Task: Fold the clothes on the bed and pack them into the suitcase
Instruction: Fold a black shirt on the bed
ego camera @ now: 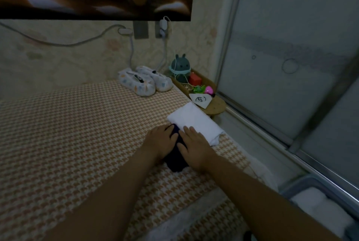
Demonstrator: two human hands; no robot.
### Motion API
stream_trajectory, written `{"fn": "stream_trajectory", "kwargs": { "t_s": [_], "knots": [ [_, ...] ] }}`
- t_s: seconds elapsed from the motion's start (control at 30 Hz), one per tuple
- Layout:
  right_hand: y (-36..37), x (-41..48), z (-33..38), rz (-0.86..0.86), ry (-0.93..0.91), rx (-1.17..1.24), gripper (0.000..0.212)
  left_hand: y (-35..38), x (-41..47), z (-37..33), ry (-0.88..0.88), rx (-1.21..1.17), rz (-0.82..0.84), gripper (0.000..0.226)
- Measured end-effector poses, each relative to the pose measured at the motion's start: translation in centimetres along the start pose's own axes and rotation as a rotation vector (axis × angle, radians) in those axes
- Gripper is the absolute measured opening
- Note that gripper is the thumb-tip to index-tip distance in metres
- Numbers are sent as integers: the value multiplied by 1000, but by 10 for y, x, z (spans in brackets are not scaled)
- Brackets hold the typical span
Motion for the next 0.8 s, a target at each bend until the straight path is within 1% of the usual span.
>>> {"fn": "stream_trajectory", "kwargs": {
  "t_s": [0.07,0.13,0.23,0.3,0.33,0.43,0.53,0.63,0.73,0.77,0.8],
  "knots": [
    [-11,-1,-1,45,-26,34,60,-9,0,-6,-36,73,19,58],
    [-28,-6,-3,28,-56,75,56,-18,0,-20,-26,92,-24,57],
    [-59,-20,-26,-90,-6,238,54,-32,6,-61,80,-20,-89,63],
    [-77,-30,-50,-136,48,252,43,-37,10,-94,128,-35,-119,57],
    [-83,-34,-64,-149,85,230,43,-38,11,-106,136,-26,-128,52],
    [-91,-32,-98,-114,191,231,47,-34,19,-118,62,-36,-81,50],
    [-91,-10,-106,-60,158,274,48,-29,37,-99,-55,-49,-50,57],
    [-75,24,-100,9,135,262,59,-23,56,-65,-174,-63,17,70],
    [-51,55,-100,124,159,255,81,-12,75,-38,-238,-225,90,93],
    [-45,62,-101,154,169,279,88,-10,79,-34,-245,-289,101,93],
    [-41,65,-103,158,168,299,92,-6,85,-29,-246,-325,110,88]
  ]
}}
Point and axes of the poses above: each hand's wrist, its own x-axis towards the middle knuckle, its own y-axis out of the palm, z = x × y, the point moved 5 cm from there along x, towards the middle knuckle, and after that the axes turned 3 degrees about y, right-handed, at the moved point
